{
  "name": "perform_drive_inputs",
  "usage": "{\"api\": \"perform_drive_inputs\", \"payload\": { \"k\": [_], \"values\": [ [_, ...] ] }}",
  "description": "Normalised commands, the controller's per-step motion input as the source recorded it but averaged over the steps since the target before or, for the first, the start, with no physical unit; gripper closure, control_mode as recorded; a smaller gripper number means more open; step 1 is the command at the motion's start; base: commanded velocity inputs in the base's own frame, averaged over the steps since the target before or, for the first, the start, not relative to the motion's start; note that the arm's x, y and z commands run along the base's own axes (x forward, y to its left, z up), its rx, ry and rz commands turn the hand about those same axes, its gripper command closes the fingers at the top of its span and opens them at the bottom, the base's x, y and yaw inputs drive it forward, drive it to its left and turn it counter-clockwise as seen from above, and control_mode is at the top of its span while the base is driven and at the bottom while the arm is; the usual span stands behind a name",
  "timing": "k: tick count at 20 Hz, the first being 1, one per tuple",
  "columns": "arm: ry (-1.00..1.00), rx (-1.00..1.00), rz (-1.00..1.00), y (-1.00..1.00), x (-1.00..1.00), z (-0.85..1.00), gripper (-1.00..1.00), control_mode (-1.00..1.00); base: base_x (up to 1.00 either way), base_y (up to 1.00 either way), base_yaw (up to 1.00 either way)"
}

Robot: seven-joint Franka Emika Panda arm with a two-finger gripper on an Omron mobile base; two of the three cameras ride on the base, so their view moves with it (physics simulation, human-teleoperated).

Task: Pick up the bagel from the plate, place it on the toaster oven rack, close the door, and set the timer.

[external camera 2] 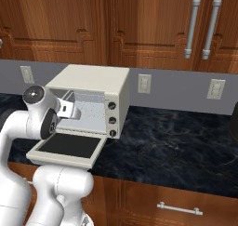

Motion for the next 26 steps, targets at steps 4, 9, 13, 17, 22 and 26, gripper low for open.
{"api": "perform_drive_inputs", "payload": {
  "k": [4, 9, 13, 17, 22, 26],
  "values": [
    [0.0, 0.0, -0.04, 0.0, 0.12, 0.0, -1.0, -1.0, 0.0, 0.0, 0.0],
    [0.0, 0.0, -0.04, 0.0, 0.21, 0.0, -1.0, -1.0, 0.0, 0.0, 0.0],
    [0.0, 0.0, -0.03, 0.0, 0.21, 0.0, -1.0, -1.0, 0.0, 0.0, 0.0],
    [0.0, 0.0, 0.0, 0.0, 0.22, 0.0, -1.0, -1.0, 0.0, 0.0, 0.0],
    [0.0, 0.0, 0.0, 0.0, 0.15, -0.16, -1.0, -1.0, 0.0, 0.0, 0.0],
    [0.0, 0.0, 0.0, 0.0, 0.13, -0.25, -1.0, -1.0, 0.0, 0.0, 0.0]
  ]
}}
